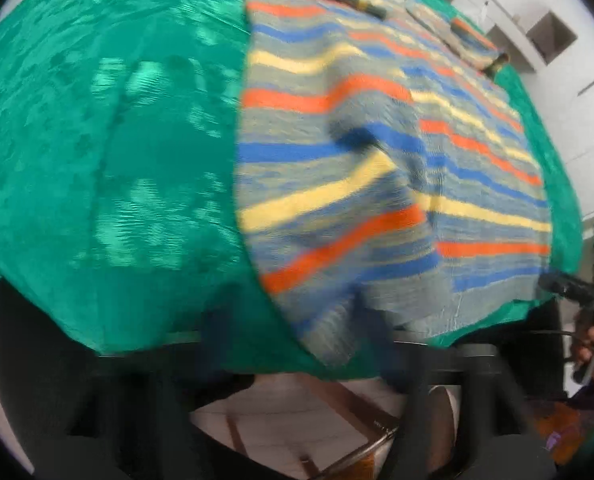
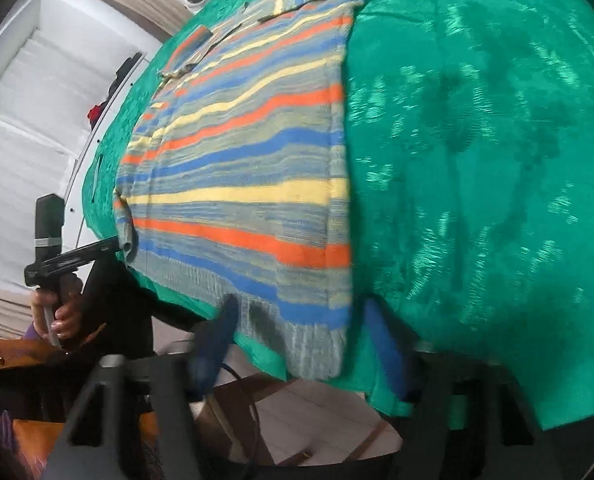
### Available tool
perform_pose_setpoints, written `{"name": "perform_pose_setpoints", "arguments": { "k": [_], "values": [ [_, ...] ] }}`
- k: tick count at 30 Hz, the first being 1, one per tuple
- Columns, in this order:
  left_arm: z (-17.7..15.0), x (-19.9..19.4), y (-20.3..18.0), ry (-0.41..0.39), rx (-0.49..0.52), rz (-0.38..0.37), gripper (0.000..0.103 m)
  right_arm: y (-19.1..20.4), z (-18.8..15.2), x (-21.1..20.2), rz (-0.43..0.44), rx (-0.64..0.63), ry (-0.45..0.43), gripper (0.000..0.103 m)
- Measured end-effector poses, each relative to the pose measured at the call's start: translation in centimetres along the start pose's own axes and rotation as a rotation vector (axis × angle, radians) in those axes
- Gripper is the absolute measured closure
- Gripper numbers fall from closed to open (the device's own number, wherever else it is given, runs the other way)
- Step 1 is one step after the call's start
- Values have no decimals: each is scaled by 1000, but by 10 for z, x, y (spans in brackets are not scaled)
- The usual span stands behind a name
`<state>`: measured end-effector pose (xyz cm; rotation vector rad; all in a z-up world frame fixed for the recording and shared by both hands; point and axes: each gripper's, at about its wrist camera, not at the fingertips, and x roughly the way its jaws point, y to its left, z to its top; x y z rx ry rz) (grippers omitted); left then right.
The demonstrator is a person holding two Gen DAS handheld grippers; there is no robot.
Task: Fold small clothes
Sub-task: 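Lower both grippers and pinch the sweater's side edge near the hem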
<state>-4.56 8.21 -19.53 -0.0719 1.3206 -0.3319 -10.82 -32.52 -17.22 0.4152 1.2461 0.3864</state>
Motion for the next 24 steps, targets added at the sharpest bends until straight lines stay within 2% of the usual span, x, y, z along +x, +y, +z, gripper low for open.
{"name": "perform_pose_setpoints", "arguments": {
  "k": [1, 4, 7, 9, 12, 16, 19, 24],
  "values": [
    [1, 2, -3, 29, 14, 15, 101, 1, 1, 0, -30, -3, 15, 98],
    [-3, -15, 5, 37, 43, 28, 102, 3, -6, -17, -49, 8, 9, 98],
    [-7, -39, 22, 47, 102, 114, 102, 16, -10, -43, -101, -26, 4, 99],
    [-7, -44, 28, 60, 123, 132, 102, 23, -8, -47, -127, -38, 10, 99],
    [-8, -32, 20, 74, 175, 204, 102, 23, -8, -30, -187, -55, 44, 99],
    [-8, 2, 0, 85, 231, 339, 102, 9, -15, 5, -255, -25, 68, 99],
    [-6, 15, -9, 75, 221, 382, 102, 1, -16, 12, -242, 23, 43, 99],
    [-4, 25, -17, 64, 187, 398, 101, -1, -17, 15, -247, 44, 20, 99]
  ]
}}
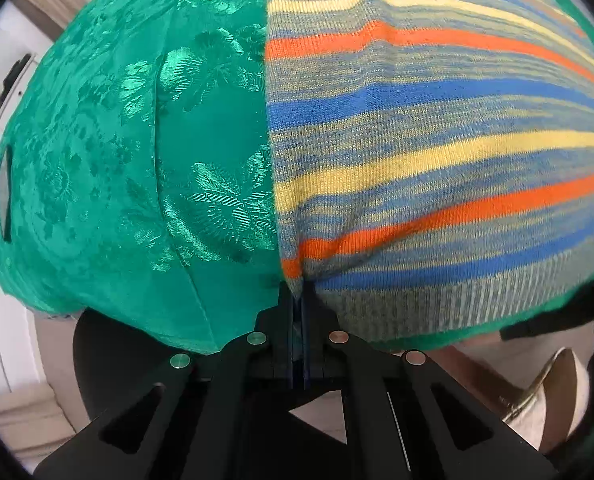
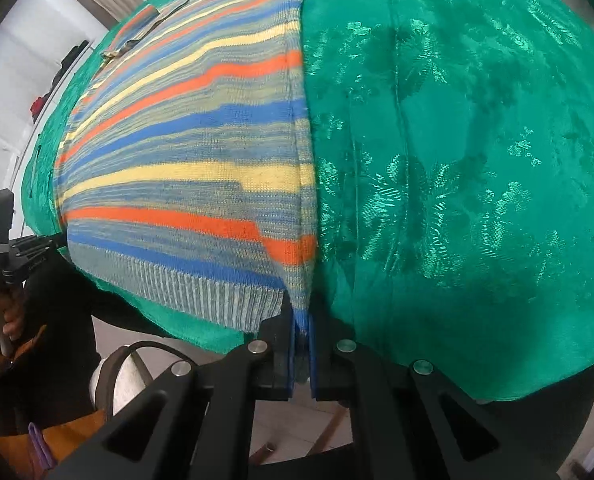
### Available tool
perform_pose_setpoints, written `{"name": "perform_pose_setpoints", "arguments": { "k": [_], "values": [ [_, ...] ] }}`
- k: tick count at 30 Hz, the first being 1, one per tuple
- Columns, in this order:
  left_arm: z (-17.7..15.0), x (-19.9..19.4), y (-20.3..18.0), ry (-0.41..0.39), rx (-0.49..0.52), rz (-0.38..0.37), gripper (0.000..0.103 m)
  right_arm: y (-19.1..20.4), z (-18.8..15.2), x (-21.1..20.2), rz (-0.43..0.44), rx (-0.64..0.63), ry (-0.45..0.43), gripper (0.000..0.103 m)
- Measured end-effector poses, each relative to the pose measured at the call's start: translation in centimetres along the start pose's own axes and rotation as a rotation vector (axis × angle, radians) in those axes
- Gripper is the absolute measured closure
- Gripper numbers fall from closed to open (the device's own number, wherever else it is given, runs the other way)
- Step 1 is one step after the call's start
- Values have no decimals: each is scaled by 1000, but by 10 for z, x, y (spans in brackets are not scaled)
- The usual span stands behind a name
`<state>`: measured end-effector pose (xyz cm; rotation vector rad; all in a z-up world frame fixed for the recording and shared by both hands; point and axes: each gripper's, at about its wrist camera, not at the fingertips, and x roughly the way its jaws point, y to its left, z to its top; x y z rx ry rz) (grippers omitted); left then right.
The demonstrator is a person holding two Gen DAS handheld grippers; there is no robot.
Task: Fold small clothes
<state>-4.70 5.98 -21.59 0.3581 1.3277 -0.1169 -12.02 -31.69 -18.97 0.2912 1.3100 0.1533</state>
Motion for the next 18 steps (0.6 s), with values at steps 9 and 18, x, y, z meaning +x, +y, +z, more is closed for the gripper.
{"name": "perform_pose_setpoints", "arguments": {
  "k": [9, 18],
  "values": [
    [-26, -24, 29, 8, -96, -47, 38, -8, -9, -12, 26, 94, 47, 63],
    [-35, -94, 91, -181, -294, -37, 33, 15, 49, -128, -355, -186, -74, 50]
  ]
}}
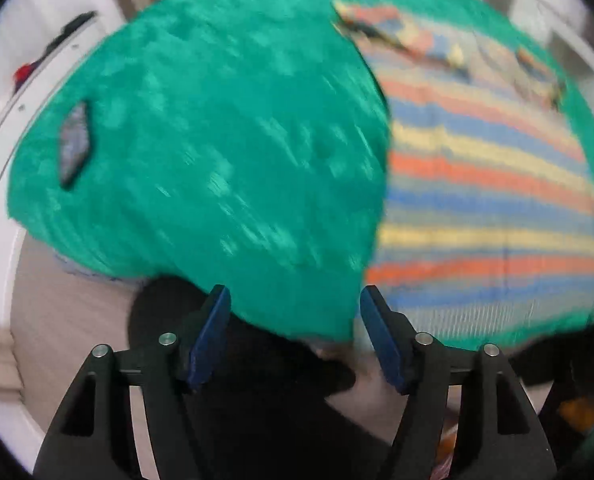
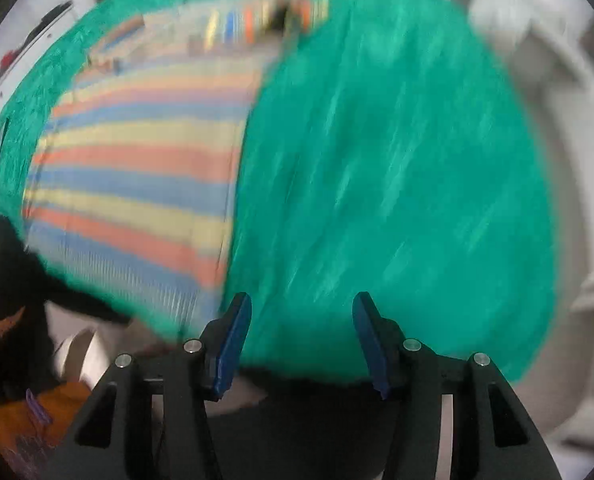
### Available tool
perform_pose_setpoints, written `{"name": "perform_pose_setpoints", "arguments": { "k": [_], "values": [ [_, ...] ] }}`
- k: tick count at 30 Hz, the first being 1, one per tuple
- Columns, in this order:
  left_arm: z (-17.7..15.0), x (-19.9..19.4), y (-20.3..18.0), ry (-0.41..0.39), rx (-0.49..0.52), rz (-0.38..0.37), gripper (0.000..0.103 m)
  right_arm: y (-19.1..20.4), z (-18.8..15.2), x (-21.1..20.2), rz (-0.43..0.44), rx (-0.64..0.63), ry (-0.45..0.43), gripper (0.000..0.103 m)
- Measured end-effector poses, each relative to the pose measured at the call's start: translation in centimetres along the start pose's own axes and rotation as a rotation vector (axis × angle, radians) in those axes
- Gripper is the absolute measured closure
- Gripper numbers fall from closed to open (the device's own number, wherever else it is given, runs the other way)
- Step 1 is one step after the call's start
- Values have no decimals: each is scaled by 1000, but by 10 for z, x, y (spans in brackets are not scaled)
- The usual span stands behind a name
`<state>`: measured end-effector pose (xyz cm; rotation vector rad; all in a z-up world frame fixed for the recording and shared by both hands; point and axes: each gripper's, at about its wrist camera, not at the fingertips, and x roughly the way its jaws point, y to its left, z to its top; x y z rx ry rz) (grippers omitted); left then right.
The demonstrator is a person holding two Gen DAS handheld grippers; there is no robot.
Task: Fold small clothes
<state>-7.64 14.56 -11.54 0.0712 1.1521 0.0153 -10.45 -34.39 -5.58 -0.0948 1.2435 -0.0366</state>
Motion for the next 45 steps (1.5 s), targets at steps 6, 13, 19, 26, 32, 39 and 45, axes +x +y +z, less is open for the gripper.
{"name": "perform_pose_setpoints", "arguments": {
  "k": [6, 13, 19, 26, 32, 39, 45],
  "values": [
    [34, 0, -6, -70, -73, -19, 33, 47, 127, -20, 35, -257, -243, 38],
    [15, -8, 13, -55, -124, 8, 31, 127, 231, 98, 160, -371, -153, 40],
    [-6, 8, 39, 29, -199, 52, 31, 94, 253, 141, 167, -172, -118, 98],
    [3, 15, 28, 28, -170, 61, 31, -95, 221, 59, 48, 207, -304, 98],
    [19, 13, -18, 15, -104, -17, 31, -202, 147, 75, -57, 454, -232, 98],
    [21, -3, -49, -23, 0, 13, 31, -197, 112, 115, -84, 513, -172, 98],
    [11, 5, -22, 24, -66, 49, 31, -201, 91, 135, -71, 535, -163, 99]
  ]
}}
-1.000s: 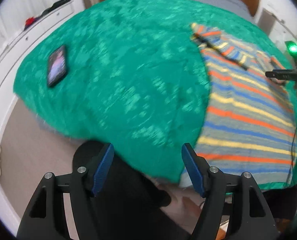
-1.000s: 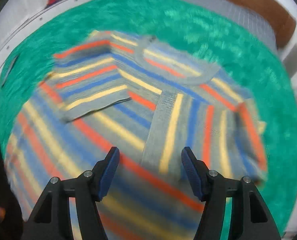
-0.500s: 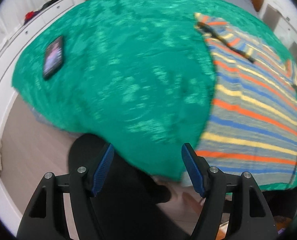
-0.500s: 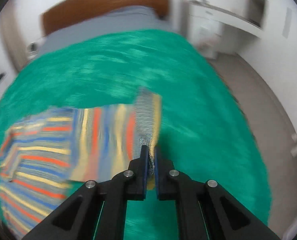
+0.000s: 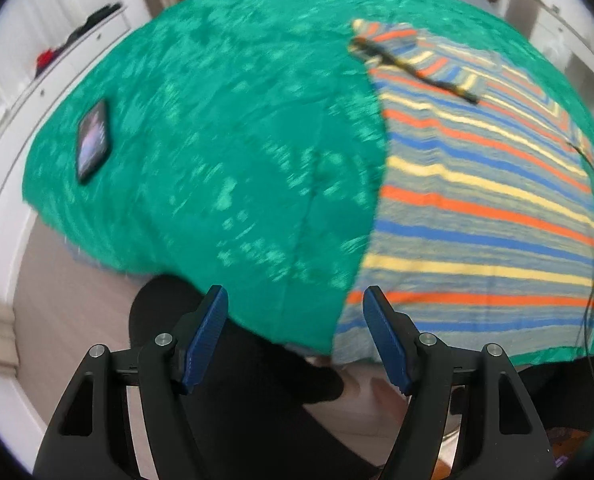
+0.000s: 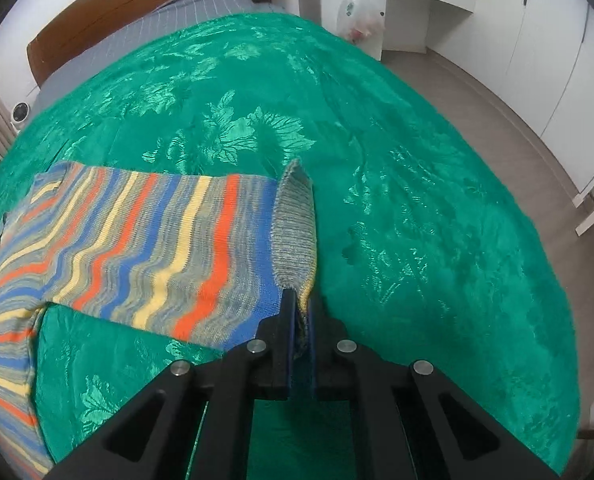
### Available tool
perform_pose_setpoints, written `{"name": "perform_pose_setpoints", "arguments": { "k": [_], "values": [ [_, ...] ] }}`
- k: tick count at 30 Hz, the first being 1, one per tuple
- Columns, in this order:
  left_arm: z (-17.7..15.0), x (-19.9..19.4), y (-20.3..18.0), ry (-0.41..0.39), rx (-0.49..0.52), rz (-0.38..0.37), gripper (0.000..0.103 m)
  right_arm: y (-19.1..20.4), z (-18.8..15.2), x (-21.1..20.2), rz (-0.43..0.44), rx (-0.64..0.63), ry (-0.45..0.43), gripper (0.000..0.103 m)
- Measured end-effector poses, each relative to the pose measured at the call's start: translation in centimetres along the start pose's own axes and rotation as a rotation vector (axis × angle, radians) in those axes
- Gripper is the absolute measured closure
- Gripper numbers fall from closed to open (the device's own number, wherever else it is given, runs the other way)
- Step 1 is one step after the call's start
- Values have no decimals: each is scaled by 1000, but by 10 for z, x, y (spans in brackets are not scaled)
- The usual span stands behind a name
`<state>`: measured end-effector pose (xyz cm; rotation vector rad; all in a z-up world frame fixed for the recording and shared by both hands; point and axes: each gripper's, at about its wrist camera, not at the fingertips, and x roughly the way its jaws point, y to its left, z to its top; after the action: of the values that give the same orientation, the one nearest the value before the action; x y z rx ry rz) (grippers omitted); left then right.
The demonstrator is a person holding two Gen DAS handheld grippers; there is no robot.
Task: Fold small clothes
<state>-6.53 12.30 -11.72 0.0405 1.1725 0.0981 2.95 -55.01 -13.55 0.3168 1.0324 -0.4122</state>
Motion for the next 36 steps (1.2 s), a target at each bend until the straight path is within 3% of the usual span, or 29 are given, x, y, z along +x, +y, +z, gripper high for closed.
{"name": "perform_pose_setpoints", "arguments": {
  "k": [4, 7, 9, 13, 15, 17, 20, 24, 25, 27, 31, 36],
  "values": [
    [-5, 9, 11, 23, -20, 23, 31, -1, 9, 2, 7, -18, 29, 98],
    [-7, 10, 11, 23, -18, 20, 31, -11, 10, -1, -52, -32, 45, 101],
    [-7, 9, 10, 21, -13, 20, 31, -30, 9, -3, -17, 23, 71, 101],
    [-1, 10, 4, 7, 27, 23, 31, -43, 10, -35, -27, 54, 6, 99],
    [11, 11, -5, -9, 57, 18, 31, -33, 13, -52, 28, 33, -39, 92],
    [31, 5, -16, -49, 87, -11, 31, -12, 15, -59, 140, -11, -54, 62],
    [70, -9, -41, -126, 155, -75, 29, 13, 12, -46, 201, -56, -31, 55],
    [119, -23, -83, -206, 293, -155, 19, 4, -11, -8, 143, -11, 107, 60],
    [133, -24, -101, -222, 360, -166, 17, 1, -15, -10, 140, 0, 94, 66],
    [150, -18, -126, -227, 460, -194, 16, -3, -25, -33, 95, -19, 42, 66],
    [179, 25, -187, -215, 681, -211, 16, -6, -45, -84, 150, -39, -41, 65],
    [199, 92, -223, -71, 749, -203, 19, -15, -93, -132, 205, -10, -87, 60]
  ]
}}
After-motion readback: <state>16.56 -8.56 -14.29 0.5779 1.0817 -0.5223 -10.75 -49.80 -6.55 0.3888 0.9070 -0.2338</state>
